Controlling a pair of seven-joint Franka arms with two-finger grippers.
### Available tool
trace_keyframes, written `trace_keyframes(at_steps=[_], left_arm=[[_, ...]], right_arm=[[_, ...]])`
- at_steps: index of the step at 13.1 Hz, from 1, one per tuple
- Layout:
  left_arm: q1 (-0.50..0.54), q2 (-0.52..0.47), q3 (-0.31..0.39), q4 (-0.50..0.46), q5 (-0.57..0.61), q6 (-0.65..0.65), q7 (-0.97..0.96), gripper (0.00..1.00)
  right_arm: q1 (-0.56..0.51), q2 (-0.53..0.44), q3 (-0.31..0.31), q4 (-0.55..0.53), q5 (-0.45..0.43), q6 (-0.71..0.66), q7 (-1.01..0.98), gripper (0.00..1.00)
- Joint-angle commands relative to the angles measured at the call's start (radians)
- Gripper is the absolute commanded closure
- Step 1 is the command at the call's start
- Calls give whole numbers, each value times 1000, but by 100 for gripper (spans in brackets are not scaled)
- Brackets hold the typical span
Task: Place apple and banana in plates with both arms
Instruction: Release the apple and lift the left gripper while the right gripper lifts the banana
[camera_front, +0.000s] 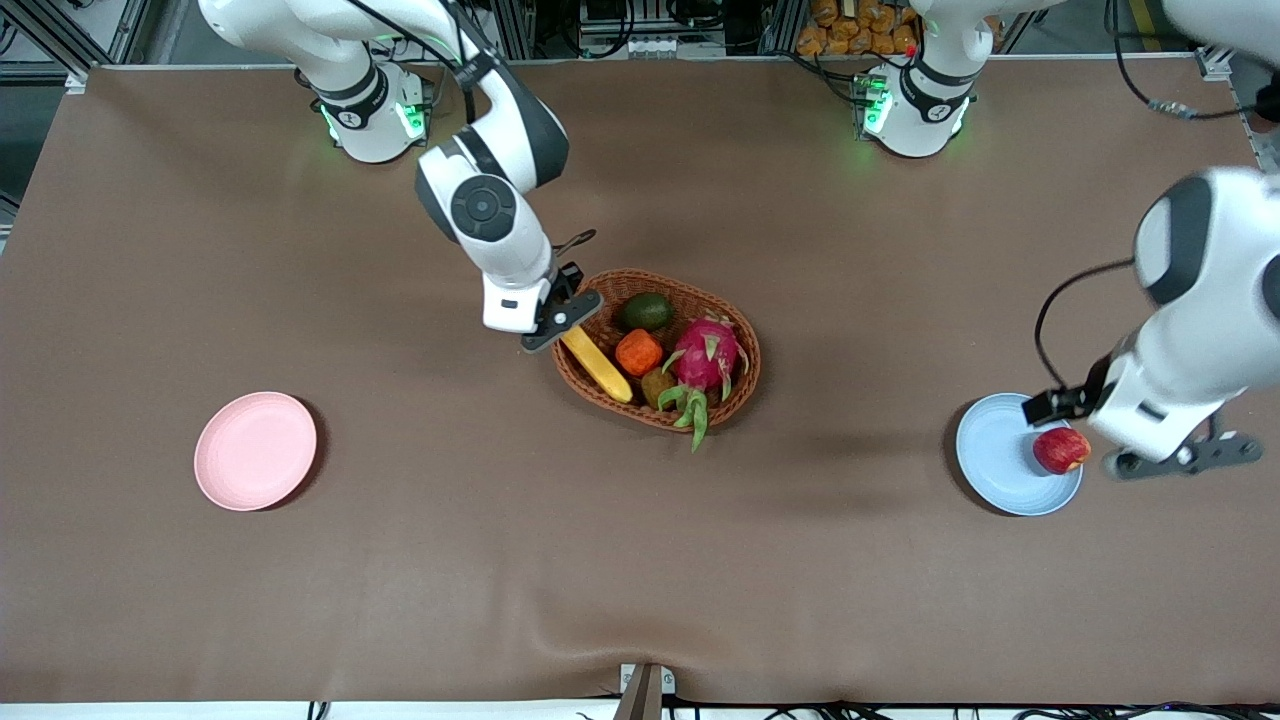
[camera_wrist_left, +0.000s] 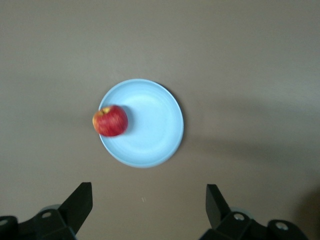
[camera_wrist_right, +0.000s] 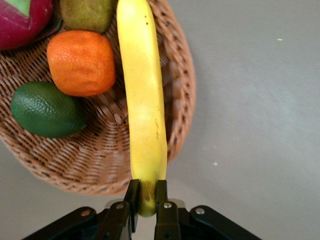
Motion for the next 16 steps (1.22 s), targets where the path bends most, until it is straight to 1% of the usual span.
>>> trace_keyframes(at_steps=[1,2,4,9,12,13,14,16], left_arm=[[7,-106,-4,-27,-84,-79,6,0],[10,-138,-3,-29,-122,-104,9,0],[12,-189,2,-33,-153,-147,14,0],[12,-279,4,-33,-158,-204,15,0],[12,-289,7,-10,-159,-210,61,0],[3,-289,19,0,-162,-211,104,0],[-24,-299,49,-9,-164,-216,116,0],[-42,-321,65,-10,-165,-269,106,0]], right_arm=[[-51,-35,3,66,-29,-140,6,100],[-68,-40,3,96,-27,-186,8,100],[-108,-60,3,128,-27,-249,6,100],[-252,-141,3,127,-26,-286,0,100],[-358,-172,2,124,-26,-318,-2,100],[-404,-175,2,124,-26,-326,-3,100],[-453,-175,2,122,-26,-335,-3,100],[-531,-173,2,124,-26,-361,-26,100]])
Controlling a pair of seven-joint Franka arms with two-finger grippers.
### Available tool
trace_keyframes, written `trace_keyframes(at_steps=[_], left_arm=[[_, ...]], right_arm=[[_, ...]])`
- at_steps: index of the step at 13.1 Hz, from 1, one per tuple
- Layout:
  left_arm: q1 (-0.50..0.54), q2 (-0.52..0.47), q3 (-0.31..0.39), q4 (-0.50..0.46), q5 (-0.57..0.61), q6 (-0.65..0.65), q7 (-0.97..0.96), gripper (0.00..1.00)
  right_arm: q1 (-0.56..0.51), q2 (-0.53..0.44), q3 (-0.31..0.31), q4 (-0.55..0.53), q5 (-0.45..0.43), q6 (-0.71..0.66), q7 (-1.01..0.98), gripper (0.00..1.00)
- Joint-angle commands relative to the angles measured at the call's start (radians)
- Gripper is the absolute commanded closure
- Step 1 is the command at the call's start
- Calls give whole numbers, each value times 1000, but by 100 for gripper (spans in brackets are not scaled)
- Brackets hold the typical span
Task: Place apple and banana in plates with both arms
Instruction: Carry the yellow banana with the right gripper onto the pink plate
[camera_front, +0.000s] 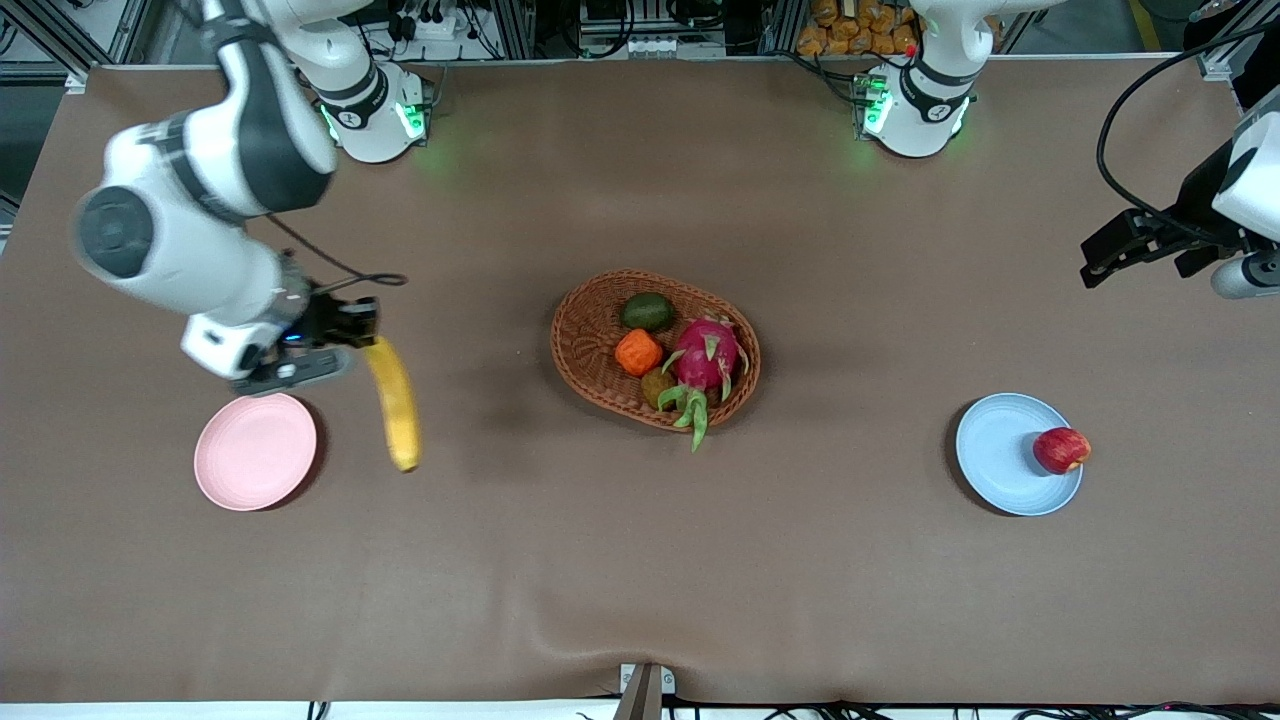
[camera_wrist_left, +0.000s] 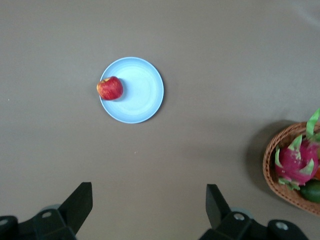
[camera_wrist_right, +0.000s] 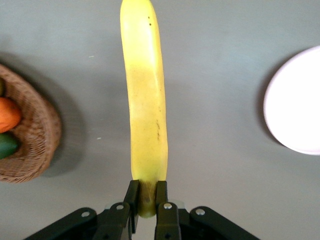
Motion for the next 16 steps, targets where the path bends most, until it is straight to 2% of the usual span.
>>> trace_keyframes(at_steps=[1,3,7,11,13,16], left_arm=[[-41,-56,46,-14,-23,-56,16,0],[-102,-100,102,-53,-23,-69,11,0],[-109,-149,105,-102,-47,-85,5,0],[-110,-154,106,-100,-61,-104,7,0],[-104,-151,105,-97,-63,-104,7,0],[-98,-154,102,-97,-63,-106,16,0]], right_arm=[[-103,-17,18,-12,-14,-29,-52,100],[-198,4,19,-11,-16,-23,-139,100],[-355,105,21,22,-2,-6,-346,100],[-450,231,22,88,12,1,-449,100],[-478,260,21,89,88,-2,-498,100],[-501,296,22,97,107,6,-509,95]])
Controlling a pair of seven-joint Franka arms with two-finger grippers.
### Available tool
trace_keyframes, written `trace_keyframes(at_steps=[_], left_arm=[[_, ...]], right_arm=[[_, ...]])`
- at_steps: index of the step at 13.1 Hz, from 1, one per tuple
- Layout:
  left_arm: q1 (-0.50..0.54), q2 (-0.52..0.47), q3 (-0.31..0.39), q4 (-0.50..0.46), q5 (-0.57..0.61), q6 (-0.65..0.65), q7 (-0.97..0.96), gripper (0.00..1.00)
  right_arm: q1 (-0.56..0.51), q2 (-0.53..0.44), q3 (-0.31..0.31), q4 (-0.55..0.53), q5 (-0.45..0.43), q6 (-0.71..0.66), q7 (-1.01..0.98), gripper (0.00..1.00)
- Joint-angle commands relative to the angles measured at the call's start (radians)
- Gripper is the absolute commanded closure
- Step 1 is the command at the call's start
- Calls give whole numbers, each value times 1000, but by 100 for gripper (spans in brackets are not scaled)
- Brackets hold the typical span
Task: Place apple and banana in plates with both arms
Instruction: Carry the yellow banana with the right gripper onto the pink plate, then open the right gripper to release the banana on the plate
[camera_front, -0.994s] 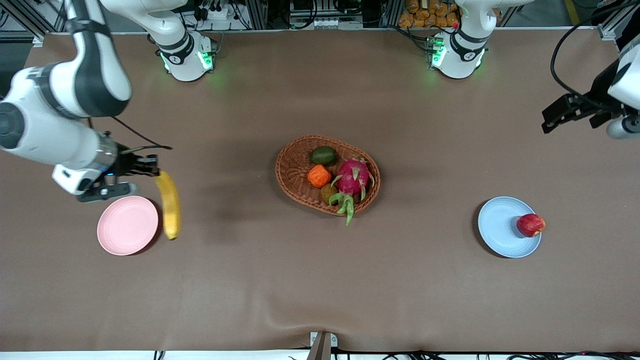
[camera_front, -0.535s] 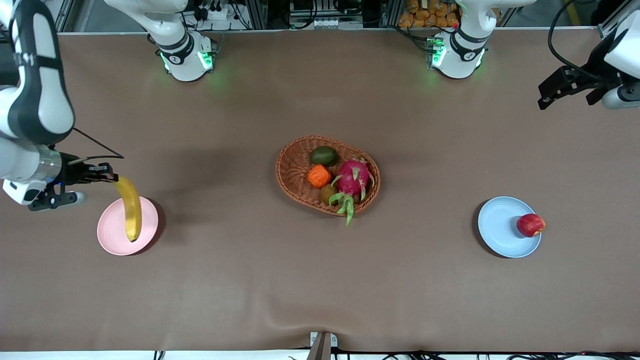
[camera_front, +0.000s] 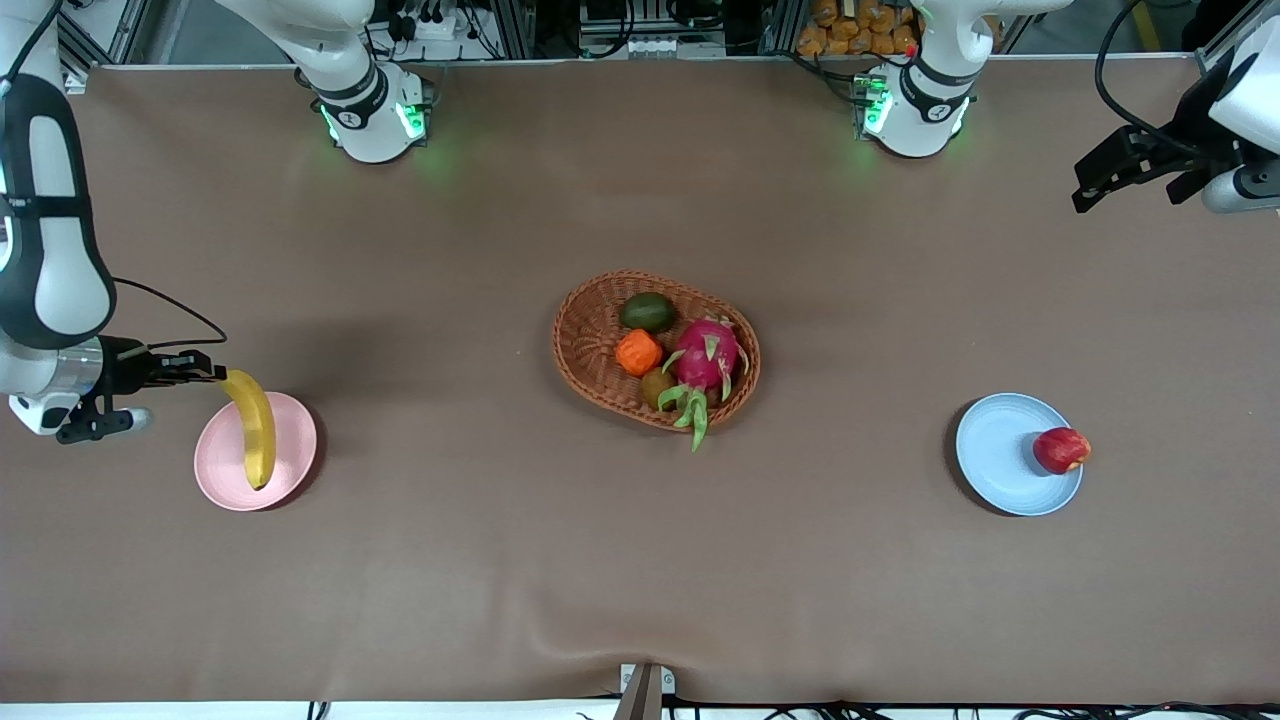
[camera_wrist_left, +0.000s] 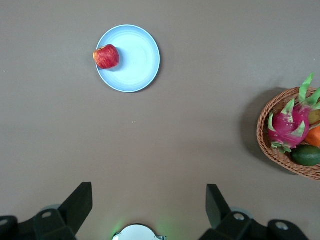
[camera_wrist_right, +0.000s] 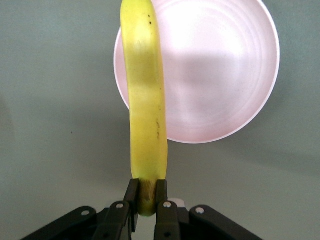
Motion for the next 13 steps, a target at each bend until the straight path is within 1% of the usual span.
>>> trace_keyframes(at_steps=[1,2,3,4,6,8,10,11,13], left_arm=[[0,-25,9,-13,-20,-11,12,0],[0,-25,9,-10,-19,-11,14,0],[0,-23,10,-8,-19,-11,12,0],[-1,-25,9,-8,-19,-11,11,0],[-6,-23,9,-8,-14,-11,4,0],[-11,-7,10,18,-3,-11,4,0],[-1,13,9,20,-5,-9,6,0],[0,17,9,23,-5,-9,6,0],[2,17,9,23,-6,-9,9,0]], right_arm=[[-26,33,20,47,22,-8,-23,84],[-26,40,20,60,22,-8,-23,59],[-26,45,20,69,21,-8,-23,23],[-25,46,20,77,21,-10,-23,0],[-19,42,20,80,19,-16,-23,0],[-8,24,23,81,18,-28,-24,0],[7,-15,31,81,8,-33,-23,0],[32,-38,29,80,4,-33,-18,0],[81,-88,28,77,-36,-33,-6,0]])
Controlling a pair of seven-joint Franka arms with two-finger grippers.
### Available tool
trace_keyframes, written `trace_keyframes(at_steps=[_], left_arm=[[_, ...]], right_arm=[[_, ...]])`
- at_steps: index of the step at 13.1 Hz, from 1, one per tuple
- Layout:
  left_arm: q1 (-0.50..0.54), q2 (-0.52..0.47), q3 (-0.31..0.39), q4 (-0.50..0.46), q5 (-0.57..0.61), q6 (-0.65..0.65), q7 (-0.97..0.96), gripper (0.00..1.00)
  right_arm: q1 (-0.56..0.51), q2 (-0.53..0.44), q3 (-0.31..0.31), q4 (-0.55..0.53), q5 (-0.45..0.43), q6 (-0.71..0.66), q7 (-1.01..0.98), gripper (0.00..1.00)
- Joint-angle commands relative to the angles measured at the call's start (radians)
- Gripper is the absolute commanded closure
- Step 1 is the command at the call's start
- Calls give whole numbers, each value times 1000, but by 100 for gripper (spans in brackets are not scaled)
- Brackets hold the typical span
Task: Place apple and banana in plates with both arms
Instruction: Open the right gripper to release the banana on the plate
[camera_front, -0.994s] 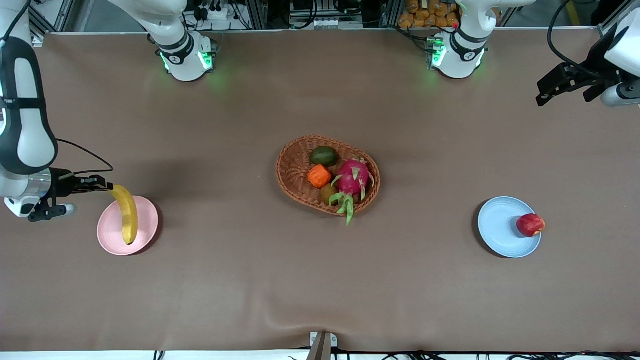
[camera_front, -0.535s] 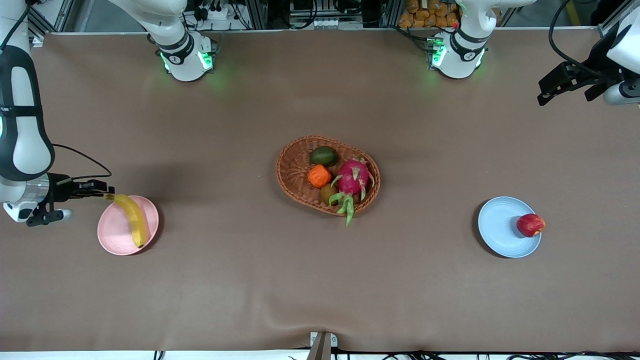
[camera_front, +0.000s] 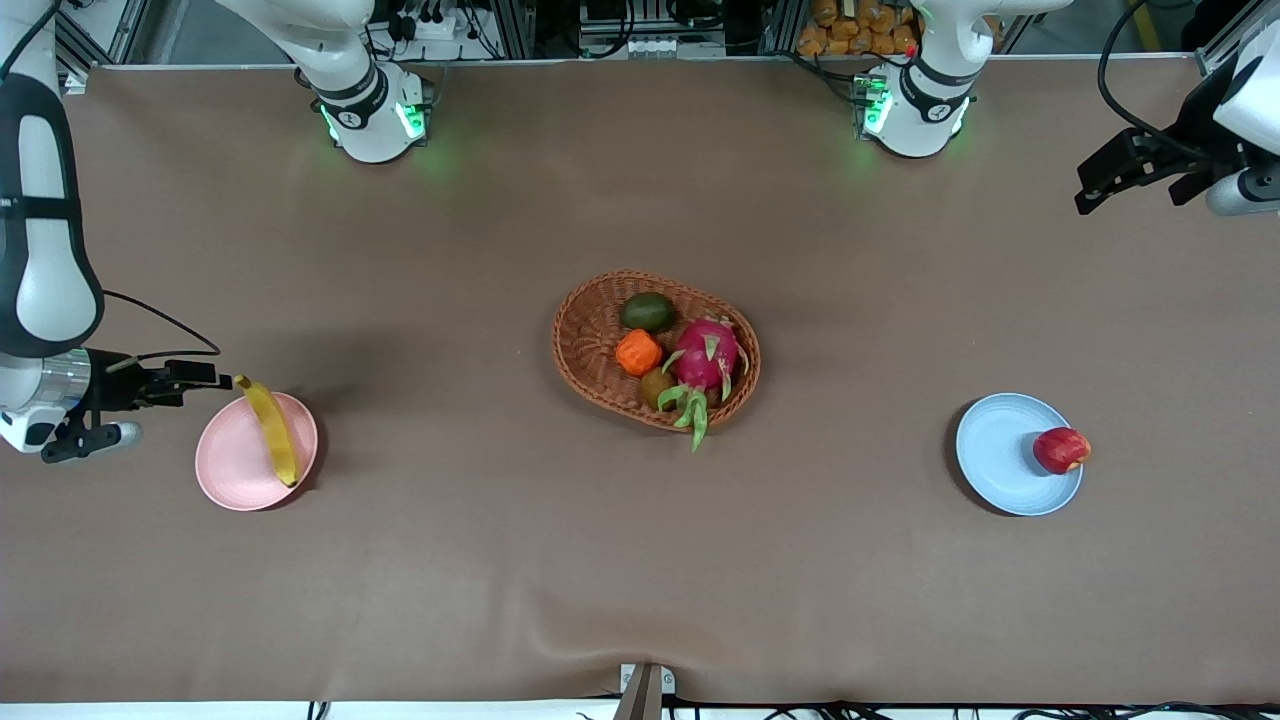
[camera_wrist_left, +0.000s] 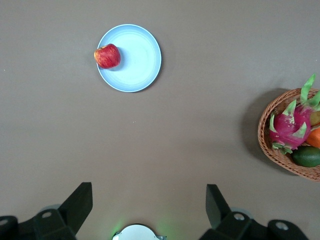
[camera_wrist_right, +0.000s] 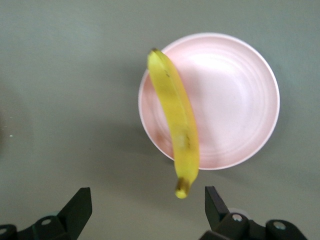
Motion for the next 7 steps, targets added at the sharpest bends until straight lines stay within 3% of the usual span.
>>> trace_keyframes(at_steps=[1,7], left_arm=[[0,8,2,20,-6,-9,12,0],[14,8,8,45,-3,-11,27,0]], right_arm=[[62,-93,-3,-22,-60,-18,28,0],[230,-288,-2,-86,-172,-115,375,0]])
